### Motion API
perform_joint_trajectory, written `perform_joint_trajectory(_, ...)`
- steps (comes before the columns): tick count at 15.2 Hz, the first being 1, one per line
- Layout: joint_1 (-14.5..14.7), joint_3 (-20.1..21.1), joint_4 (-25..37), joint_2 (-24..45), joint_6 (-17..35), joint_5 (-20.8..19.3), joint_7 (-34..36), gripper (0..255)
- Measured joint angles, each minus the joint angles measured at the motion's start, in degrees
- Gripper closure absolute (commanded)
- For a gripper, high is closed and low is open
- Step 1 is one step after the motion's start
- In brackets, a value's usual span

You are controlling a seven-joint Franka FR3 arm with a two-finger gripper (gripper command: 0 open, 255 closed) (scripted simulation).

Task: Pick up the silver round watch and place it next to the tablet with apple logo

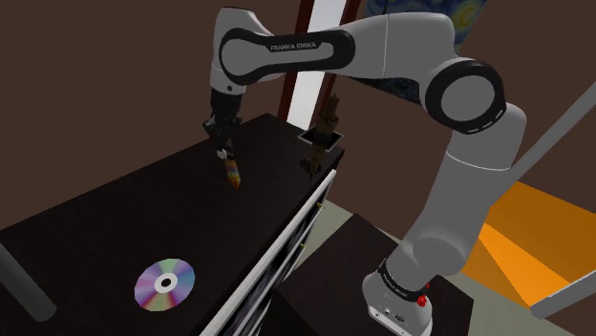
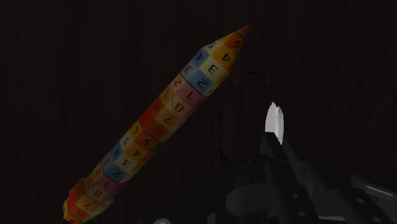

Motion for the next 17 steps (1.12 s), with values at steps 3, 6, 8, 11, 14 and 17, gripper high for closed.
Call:
perform_joint_trajectory(3,-2.61,-1.29,-2.92,-2.53,0.17,1.02,-4.11,255)
perform_joint_trajectory(6,-5.16,-2.89,-4.40,-3.68,0.16,1.59,-8.37,255)
perform_joint_trajectory(8,-6.68,-3.84,-6.20,-5.17,0.31,2.09,-10.98,255)
perform_joint_trajectory(11,-9.01,-5.53,-6.85,-5.81,-0.04,2.39,-15.06,255)
perform_joint_trajectory(14,-11.25,-7.21,-7.18,-6.15,-0.41,2.55,-19.02,255)
perform_joint_trajectory(17,-13.50,-8.97,-6.88,-6.12,-1.03,2.62,-23.00,255)
